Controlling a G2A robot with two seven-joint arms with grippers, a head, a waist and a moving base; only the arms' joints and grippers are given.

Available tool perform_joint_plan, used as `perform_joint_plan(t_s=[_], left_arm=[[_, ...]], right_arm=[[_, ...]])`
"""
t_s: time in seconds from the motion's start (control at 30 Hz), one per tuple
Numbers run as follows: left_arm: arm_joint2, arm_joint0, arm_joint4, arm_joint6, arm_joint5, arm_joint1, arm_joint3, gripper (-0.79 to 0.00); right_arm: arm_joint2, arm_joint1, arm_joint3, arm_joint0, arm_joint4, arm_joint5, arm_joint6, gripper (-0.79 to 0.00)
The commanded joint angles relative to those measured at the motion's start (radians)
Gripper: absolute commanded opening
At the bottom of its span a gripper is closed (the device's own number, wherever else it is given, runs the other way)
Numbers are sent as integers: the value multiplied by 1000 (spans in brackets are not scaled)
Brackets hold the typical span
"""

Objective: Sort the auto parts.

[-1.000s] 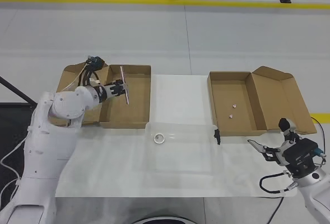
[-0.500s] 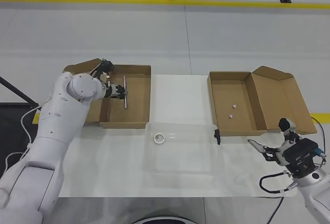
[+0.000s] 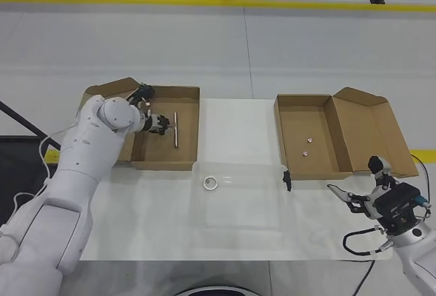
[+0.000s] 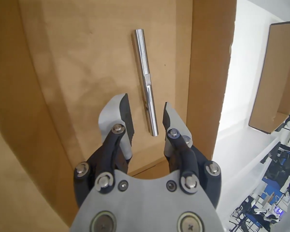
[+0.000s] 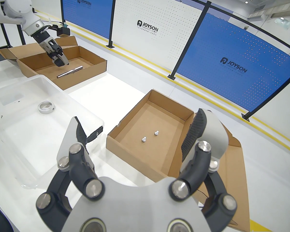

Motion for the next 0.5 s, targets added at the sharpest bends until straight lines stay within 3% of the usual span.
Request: perform_joint_plan(t_s=[0.0, 0.2, 0.47], left_arm=[[0, -3, 0, 2, -11, 0, -11, -345], [-7, 19, -15, -22, -32, 7, -131, -283], [-86, 138, -106, -100, -61, 42, -417, -283]], right_arm=[[0, 0, 0, 0, 0, 0, 0, 0], [0, 0, 0, 0, 0, 0, 0, 0], [-10, -3, -41, 7, -9, 9, 7, 0]])
